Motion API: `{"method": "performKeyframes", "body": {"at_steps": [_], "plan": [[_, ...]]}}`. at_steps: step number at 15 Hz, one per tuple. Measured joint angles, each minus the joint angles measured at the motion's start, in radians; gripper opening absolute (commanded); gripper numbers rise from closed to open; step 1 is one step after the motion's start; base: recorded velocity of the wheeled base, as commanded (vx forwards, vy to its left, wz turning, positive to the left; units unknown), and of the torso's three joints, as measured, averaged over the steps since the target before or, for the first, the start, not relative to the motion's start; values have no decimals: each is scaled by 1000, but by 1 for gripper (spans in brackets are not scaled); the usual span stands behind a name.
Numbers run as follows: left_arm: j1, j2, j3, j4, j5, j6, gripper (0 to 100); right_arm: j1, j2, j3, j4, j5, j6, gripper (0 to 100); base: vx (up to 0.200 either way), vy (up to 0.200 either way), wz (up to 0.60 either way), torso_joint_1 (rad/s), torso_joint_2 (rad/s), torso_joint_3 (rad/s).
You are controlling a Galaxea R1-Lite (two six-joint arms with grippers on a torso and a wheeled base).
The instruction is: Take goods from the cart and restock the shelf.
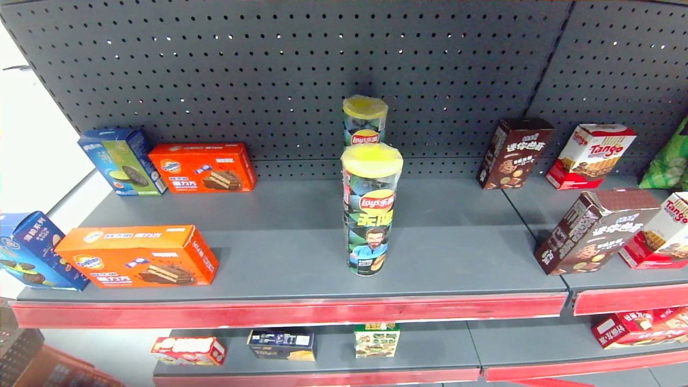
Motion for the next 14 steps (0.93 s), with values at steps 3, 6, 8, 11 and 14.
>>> {"method": "performKeyframes", "body": {"at_steps": [3, 6, 8, 11, 14], "plan": [[0, 0, 0, 1, 7, -30, 100, 0, 0, 0, 0, 0, -1, 100, 0, 0, 0, 0, 0, 0], [1, 0, 0, 1, 21, -47, 100, 1, 0, 0, 0, 1, -3, 100, 0, 0, 0, 0, 0, 0], [1, 0, 0, 0, 39, -67, 100, 1, 0, 0, 0, 1, -3, 100, -100, 0, 0, 1, 1, 6], [0, 0, 0, -1, 39, -72, 100, 0, 0, 0, 0, 1, -3, 100, 0, 0, 0, 0, 0, 0], [1, 0, 0, -1, 38, -72, 100, 1, 0, 0, 0, 1, -2, 100, 0, 0, 0, 0, 0, 0]]}}
